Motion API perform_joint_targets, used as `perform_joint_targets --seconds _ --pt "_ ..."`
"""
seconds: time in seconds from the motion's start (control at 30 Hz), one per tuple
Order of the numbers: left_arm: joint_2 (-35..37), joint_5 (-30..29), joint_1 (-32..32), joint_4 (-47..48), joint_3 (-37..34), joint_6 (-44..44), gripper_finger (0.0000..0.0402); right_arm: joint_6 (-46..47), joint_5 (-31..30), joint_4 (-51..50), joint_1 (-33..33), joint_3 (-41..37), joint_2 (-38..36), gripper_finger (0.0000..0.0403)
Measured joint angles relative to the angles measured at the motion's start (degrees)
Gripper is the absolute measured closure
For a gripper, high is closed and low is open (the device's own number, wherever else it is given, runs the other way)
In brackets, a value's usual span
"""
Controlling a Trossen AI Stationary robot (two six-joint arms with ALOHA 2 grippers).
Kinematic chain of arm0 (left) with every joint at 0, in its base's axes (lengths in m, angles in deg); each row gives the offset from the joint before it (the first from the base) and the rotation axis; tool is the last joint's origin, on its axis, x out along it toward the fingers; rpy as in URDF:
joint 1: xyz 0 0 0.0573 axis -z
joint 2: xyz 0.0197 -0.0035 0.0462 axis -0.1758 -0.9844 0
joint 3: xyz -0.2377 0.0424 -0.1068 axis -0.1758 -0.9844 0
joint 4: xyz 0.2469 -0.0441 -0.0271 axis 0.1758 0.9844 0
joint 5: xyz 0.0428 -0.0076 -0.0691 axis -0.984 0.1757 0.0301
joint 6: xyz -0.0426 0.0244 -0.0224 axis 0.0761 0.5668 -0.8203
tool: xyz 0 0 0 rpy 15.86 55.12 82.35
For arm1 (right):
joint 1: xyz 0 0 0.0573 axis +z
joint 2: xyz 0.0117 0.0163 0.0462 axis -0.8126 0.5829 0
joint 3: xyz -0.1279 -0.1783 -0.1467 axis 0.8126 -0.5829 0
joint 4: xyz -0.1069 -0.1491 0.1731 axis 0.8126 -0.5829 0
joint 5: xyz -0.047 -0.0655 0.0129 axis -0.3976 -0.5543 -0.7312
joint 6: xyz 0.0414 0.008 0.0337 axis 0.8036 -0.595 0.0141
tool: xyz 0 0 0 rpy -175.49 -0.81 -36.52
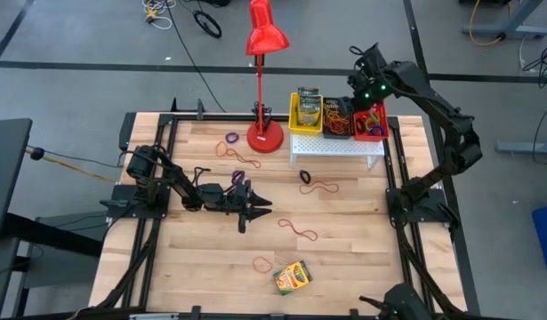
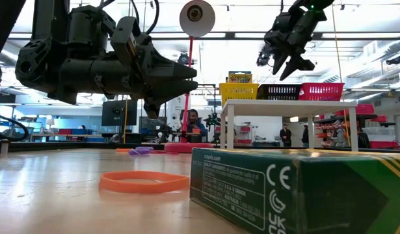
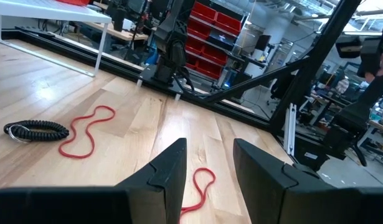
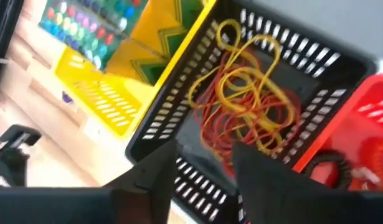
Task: Pick & Place Office Desk Supplies
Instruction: Put the purple spring keychain into the red bin on the shelf
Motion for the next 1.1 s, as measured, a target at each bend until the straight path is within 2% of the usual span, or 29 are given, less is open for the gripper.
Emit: perform_joint_targets --seconds 0.13,0.2,0.27,0.37,0.5,0.57,0.7,0.8,0.93,1.1 --pt "0.0 -0.4 0.0 0.0 0.0 0.2 0.0263 -5.3 -2.6 1.4 0.5 0.0 0.0 0.0278" --pt "0.0 -4.6 0.0 0.0 0.0 0.0 0.0265 -8.9 -3.4 0.8 1.5 0.0 -0.5 0.03" --pt "0.1 -8.6 -0.2 0.1 -0.1 -0.3 0.0273 -12.1 -6.8 1.1 4.4 -1.2 -2.5 0.0335" --pt "2.7 -9.2 -2.0 1.9 -1.1 1.8 0.0305 -16.4 -9.3 6.2 10.2 -7.4 -8.6 0.039" --pt "10.4 -8.3 -5.6 10.4 -3.2 3.8 0.0375 -16.4 -8.9 17.1 17.3 -18.3 -18.6 0.0387" --pt "15.4 -6.2 -7.5 16.8 -3.4 4.8 0.0393 -15.7 -9.8 21.1 21.4 -23.6 -23.3 0.0393" --pt "24.9 -4.7 -9.8 36.1 -2.3 4.9 0.0391 -13.6 -12.8 29.1 30.8 -34.5 -32.8 0.0396" --pt "30.4 -5.8 -10.7 52.4 0.1 3.6 0.0384 -11.1 -17.0 35.4 37.5 -42.4 -38.6 0.0393" --pt "34.1 -8.4 -10.6 70.6 3.6 1.8 0.0371 -8.3 -21.3 44.2 45.6 -51.9 -43.8 0.0399" --pt "34.0 -8.7 -10.6 88.5 8.2 -2.1 0.0342 -7.9 -26.1 56.0 54.8 -61.0 -45.8 0.0398"
